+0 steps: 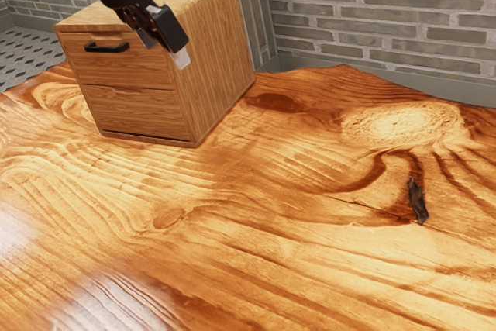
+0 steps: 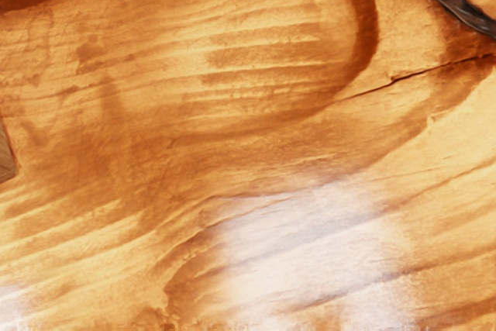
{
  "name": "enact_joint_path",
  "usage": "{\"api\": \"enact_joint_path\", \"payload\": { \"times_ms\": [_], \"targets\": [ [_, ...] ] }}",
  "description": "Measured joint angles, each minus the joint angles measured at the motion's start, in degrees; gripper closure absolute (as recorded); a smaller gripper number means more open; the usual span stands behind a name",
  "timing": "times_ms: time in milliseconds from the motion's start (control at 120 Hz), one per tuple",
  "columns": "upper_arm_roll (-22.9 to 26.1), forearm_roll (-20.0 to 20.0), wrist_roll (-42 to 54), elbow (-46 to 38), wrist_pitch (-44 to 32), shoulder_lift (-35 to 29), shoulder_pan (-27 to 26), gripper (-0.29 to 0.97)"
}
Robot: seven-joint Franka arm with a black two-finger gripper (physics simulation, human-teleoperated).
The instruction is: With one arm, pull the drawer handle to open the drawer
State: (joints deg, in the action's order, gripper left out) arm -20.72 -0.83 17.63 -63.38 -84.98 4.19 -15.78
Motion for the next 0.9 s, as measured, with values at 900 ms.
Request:
{"api": "enact_joint_path", "payload": {
  "times_ms": [900],
  "targets": [
    [50.35, 1.11, 43.19, -5.28, -17.28, 12.25, 70.93, 0.00]
  ]
}}
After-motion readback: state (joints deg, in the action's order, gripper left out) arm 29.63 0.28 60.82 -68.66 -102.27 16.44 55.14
